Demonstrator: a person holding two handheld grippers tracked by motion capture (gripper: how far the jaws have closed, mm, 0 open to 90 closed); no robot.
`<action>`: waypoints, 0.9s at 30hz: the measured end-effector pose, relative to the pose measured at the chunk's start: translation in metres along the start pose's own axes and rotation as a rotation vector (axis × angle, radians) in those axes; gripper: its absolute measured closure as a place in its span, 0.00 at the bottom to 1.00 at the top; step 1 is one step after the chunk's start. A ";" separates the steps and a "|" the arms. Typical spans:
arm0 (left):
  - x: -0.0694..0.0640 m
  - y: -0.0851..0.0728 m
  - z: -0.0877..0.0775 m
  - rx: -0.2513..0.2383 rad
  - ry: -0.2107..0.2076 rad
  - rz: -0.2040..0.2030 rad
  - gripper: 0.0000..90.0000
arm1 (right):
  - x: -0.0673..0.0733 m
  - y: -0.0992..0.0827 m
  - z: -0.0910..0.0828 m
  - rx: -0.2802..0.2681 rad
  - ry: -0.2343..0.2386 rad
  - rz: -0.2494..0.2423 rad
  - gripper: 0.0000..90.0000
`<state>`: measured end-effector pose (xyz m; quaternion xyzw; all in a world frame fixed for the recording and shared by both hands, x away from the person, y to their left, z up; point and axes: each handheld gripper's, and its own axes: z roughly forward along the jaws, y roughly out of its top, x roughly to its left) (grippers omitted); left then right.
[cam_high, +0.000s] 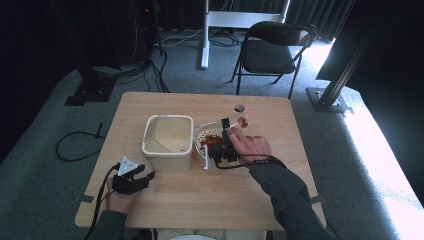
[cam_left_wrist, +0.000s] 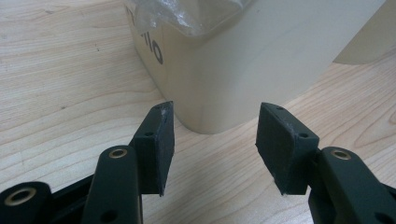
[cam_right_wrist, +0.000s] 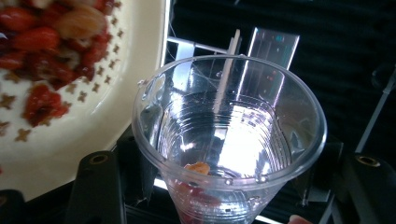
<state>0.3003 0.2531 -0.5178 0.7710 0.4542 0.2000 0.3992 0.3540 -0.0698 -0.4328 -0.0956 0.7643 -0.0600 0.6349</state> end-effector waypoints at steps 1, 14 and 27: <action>0.000 0.000 0.000 -0.003 0.001 -0.001 0.53 | -0.003 -0.001 0.000 -0.003 0.005 0.026 0.39; -0.001 0.000 0.001 0.004 0.002 0.002 0.53 | 0.004 -0.001 -0.005 -0.026 -0.004 0.010 0.40; 0.000 -0.001 0.000 0.003 0.006 -0.002 0.53 | -0.017 -0.027 -0.004 -0.116 0.121 0.345 0.39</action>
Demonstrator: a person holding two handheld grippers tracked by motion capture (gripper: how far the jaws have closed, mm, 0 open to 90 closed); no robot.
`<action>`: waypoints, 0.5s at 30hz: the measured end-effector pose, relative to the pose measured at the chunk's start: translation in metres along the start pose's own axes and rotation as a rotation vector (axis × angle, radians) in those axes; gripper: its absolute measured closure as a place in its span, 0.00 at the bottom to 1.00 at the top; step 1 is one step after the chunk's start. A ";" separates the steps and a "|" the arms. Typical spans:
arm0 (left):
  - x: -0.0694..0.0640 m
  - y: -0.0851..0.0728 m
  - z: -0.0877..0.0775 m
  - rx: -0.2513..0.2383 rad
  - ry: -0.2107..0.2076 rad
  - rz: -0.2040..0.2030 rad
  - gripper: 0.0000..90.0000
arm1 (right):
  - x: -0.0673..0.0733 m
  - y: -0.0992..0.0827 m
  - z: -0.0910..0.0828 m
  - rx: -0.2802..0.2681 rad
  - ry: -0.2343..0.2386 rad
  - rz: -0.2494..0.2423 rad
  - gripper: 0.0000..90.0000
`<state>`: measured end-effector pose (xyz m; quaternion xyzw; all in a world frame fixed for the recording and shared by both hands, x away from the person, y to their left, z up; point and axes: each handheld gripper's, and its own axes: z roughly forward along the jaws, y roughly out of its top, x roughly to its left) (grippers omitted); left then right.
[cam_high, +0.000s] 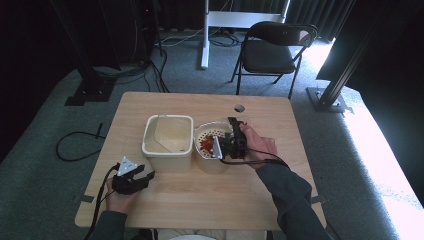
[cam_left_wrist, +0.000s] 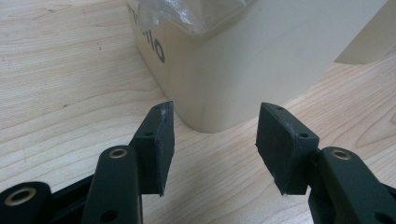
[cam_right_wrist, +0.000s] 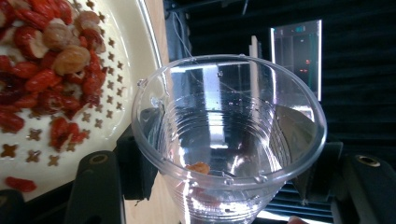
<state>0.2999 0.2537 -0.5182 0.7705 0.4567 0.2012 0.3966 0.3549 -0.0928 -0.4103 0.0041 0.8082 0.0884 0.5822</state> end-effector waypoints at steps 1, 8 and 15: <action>-0.001 0.000 0.000 0.002 -0.001 0.004 0.53 | -0.001 -0.001 0.000 -0.005 0.009 0.019 0.39; 0.000 0.000 0.000 -0.003 0.000 -0.002 0.53 | -0.010 -0.009 0.001 -0.033 0.065 0.151 0.39; 0.000 -0.001 -0.001 -0.004 0.003 0.000 0.53 | -0.021 -0.017 0.000 -0.051 0.087 0.261 0.39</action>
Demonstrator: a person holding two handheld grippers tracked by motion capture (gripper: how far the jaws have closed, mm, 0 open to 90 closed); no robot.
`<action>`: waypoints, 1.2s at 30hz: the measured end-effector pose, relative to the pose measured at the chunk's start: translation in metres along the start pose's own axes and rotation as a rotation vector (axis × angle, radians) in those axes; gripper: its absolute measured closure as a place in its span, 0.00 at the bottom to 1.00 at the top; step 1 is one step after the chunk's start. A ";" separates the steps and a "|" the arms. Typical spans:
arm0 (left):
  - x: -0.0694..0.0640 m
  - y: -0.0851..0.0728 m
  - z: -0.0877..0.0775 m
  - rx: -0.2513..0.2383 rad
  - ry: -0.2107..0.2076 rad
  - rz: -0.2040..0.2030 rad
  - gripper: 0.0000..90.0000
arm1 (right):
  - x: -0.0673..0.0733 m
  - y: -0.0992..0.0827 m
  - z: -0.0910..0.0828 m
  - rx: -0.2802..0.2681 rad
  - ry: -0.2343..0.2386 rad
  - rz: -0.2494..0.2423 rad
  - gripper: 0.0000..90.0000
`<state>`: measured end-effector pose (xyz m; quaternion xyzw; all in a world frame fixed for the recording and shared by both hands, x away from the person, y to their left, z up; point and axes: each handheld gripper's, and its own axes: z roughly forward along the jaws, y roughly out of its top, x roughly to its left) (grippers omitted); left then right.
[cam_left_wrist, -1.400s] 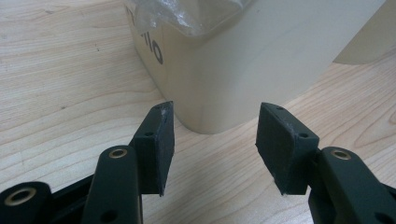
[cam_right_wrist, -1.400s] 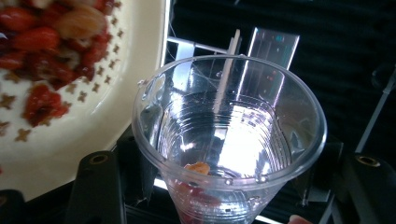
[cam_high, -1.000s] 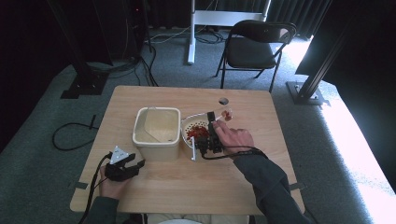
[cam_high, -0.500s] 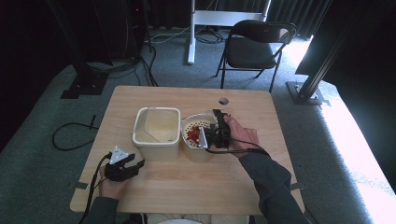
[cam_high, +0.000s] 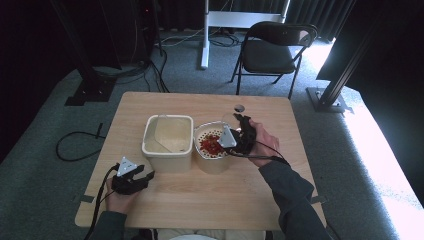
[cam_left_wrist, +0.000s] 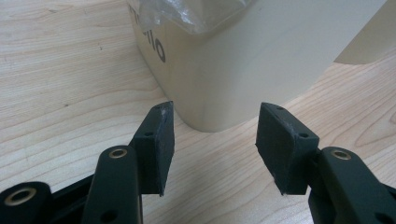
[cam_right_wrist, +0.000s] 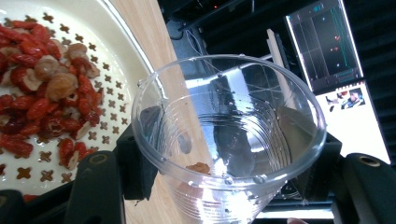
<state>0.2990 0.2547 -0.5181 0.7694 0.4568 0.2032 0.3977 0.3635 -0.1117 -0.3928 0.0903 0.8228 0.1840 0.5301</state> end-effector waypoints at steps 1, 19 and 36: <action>0.000 0.000 0.000 0.000 0.000 0.000 0.53 | -0.002 0.000 0.000 -0.003 0.005 0.008 0.39; 0.000 0.000 -0.001 0.002 0.003 -0.001 0.53 | -0.024 -0.009 -0.003 -0.057 0.058 0.239 0.39; 0.000 0.000 -0.001 0.004 0.002 0.001 0.53 | -0.050 -0.024 -0.006 -0.118 0.142 0.491 0.39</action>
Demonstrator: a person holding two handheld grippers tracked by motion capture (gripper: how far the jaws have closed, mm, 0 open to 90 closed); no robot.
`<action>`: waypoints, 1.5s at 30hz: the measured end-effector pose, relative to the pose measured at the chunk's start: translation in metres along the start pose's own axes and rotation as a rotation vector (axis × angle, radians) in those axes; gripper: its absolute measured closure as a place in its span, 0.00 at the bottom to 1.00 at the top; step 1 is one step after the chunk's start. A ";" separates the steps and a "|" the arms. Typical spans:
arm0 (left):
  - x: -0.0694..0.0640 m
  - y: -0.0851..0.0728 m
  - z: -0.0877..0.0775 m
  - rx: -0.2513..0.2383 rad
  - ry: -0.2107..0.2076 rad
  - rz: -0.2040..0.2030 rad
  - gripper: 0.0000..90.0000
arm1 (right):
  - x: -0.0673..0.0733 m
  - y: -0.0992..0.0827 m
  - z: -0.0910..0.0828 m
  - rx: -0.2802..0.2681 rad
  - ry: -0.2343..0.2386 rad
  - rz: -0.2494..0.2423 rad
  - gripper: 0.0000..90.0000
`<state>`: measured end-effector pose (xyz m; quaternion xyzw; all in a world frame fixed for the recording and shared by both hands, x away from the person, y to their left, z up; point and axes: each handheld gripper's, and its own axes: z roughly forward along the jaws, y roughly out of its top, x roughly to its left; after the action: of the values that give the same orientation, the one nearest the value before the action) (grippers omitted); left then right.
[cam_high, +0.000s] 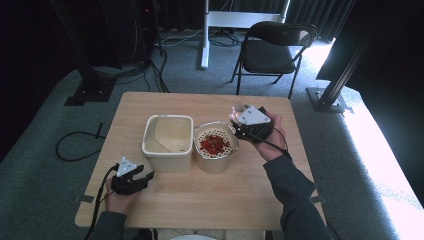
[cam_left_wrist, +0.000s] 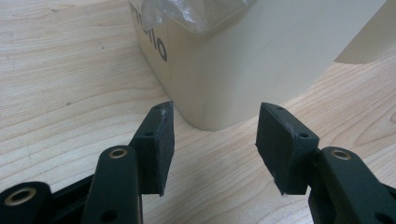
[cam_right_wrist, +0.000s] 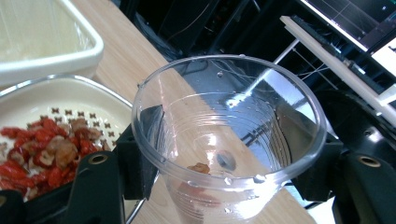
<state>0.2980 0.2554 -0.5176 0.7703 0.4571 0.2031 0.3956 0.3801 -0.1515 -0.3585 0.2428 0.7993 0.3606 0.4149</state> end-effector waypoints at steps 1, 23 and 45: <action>0.000 0.000 0.000 0.000 0.000 0.000 0.53 | -0.002 0.000 0.000 -0.006 0.010 0.020 0.39; 0.000 0.000 0.001 -0.002 -0.002 -0.001 0.53 | -0.032 0.003 -0.007 -0.164 0.223 0.363 0.39; 0.000 0.001 0.001 -0.004 -0.004 -0.002 0.53 | -0.012 0.034 0.011 -0.211 0.341 0.364 0.38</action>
<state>0.2985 0.2548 -0.5175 0.7695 0.4566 0.2022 0.3981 0.3989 -0.1341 -0.3307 0.2736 0.7590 0.5461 0.2256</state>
